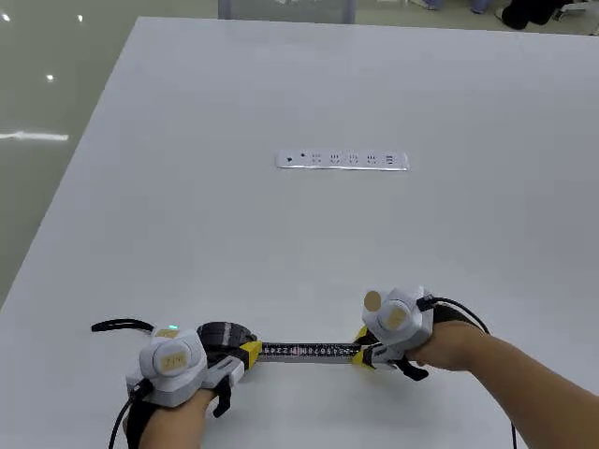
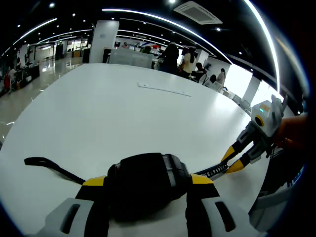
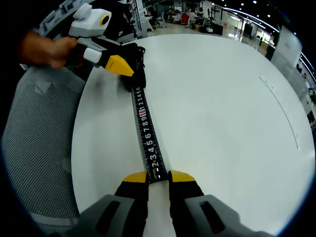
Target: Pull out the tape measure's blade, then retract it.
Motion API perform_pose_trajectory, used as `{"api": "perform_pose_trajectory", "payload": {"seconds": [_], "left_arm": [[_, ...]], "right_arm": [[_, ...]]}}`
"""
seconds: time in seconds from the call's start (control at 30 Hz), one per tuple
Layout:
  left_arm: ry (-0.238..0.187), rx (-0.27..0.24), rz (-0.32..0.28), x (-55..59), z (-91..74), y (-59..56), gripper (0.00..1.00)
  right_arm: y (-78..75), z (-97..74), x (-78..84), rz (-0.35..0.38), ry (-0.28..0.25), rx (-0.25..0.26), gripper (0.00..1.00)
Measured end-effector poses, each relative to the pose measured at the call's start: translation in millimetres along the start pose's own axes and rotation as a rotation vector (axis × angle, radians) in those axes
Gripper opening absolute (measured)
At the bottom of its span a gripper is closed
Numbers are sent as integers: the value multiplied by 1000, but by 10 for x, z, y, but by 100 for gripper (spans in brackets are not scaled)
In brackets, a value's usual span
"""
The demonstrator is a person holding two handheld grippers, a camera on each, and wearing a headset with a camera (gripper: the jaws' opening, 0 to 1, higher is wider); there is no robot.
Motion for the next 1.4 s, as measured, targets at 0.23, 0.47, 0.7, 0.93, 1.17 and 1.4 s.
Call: {"api": "perform_pose_trajectory", "payload": {"seconds": [0.23, 0.47, 0.7, 0.93, 1.17, 1.4], "left_arm": [[3, 5, -4, -2, -3, 2, 58], [4, 6, -4, -3, -3, 0, 58], [7, 10, -8, -7, -2, 10, 58], [7, 7, -12, -9, -6, 3, 58], [8, 7, -17, -15, -4, 11, 58], [8, 9, -18, -16, -2, 13, 58]], "right_arm": [[24, 47, -61, -5, -21, -8, 14], [20, 65, -75, 4, -30, -10, 14], [35, 108, -144, 10, -40, -11, 14], [39, 149, -196, 9, -43, -13, 14], [60, 192, -266, 27, -75, -14, 14], [72, 224, -323, 12, -77, -18, 14]]}}
Point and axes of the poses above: the centre of the closed fingertips' face, and the gripper's own axes: z roughly forward along the fingers, y roughly to its left, x roughly out of its underside, the point moved 9 cm from there along -z, roughly backward along the fingers, and after that the axes turned 8 degrees about -x, right-handed, at the moved point
